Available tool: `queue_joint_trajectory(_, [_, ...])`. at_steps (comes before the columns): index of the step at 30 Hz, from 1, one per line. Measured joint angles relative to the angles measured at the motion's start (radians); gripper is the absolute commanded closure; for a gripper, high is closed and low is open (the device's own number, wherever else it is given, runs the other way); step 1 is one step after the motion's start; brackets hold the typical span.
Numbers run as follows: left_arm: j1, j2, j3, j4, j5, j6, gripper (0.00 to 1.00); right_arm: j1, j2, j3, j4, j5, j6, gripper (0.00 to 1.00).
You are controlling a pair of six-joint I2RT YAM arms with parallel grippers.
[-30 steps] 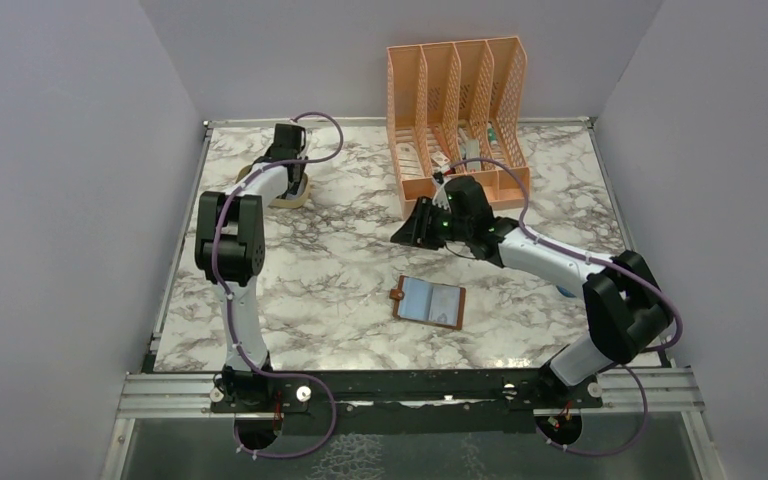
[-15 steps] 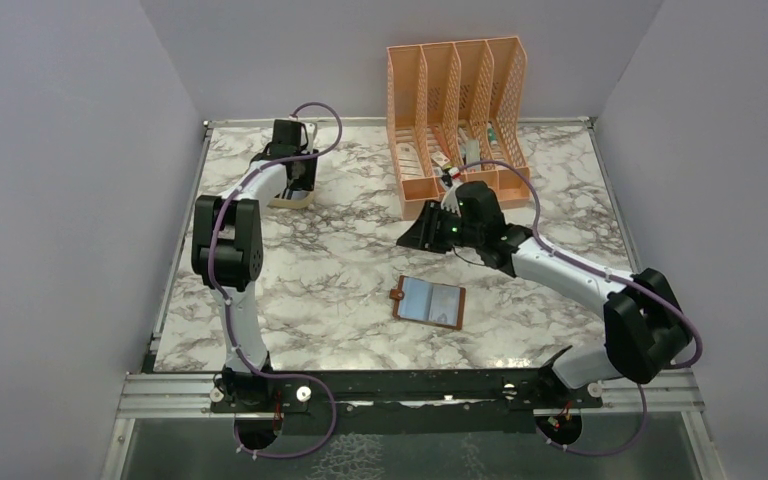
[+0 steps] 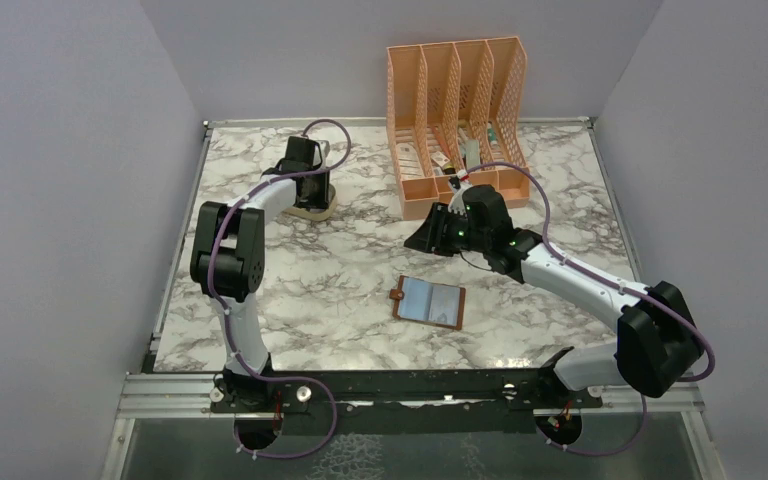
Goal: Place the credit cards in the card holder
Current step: Move the storage box to the center of the board, then adjust the credit card in the storage box.
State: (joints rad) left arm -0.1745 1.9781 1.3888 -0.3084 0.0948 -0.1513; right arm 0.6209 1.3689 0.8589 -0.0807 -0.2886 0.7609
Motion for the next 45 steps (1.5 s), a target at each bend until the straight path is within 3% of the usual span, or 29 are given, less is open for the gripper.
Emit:
queue_joint_trajectory(8, [-0.126,-0.099,-0.159,0.026,0.031,-0.171,0.69,0.0,-0.017,0.0,-0.061,0.056,0.024,0.65])
queue_joint_trajectory(13, [-0.177,-0.169,-0.271,0.079,0.082,-0.317,0.68,0.008,0.014,0.021,-0.116,0.102,0.102,0.58])
queue_joint_trajectory(19, [-0.176,-0.276,-0.335,0.118,0.117,-0.409,0.56,0.053,0.107,0.111,-0.141,0.2,0.212,0.55])
queue_joint_trajectory(23, [-0.174,-0.333,-0.273,0.09,0.075,-0.343,0.49,0.089,0.195,0.192,-0.143,0.262,0.283,0.55])
queue_joint_trajectory(25, [-0.174,-0.351,-0.235,0.088,0.031,-0.278,0.4,0.11,0.245,0.232,-0.142,0.287,0.311,0.55])
queue_joint_trajectory(26, [-0.174,-0.361,-0.22,0.086,0.007,-0.242,0.3,0.122,0.275,0.255,-0.143,0.299,0.328,0.55])
queue_joint_trajectory(31, [-0.172,-0.37,-0.16,0.057,-0.111,-0.04,0.19,0.161,0.393,0.342,-0.145,0.338,0.389,0.55])
queue_joint_trajectory(37, [-0.167,-0.323,-0.14,0.025,-0.15,0.166,0.15,0.179,0.505,0.425,-0.143,0.37,0.415,0.59])
queue_joint_trajectory(45, [-0.114,-0.286,-0.14,-0.016,-0.143,0.328,0.14,0.18,0.641,0.53,-0.151,0.375,0.417,0.62])
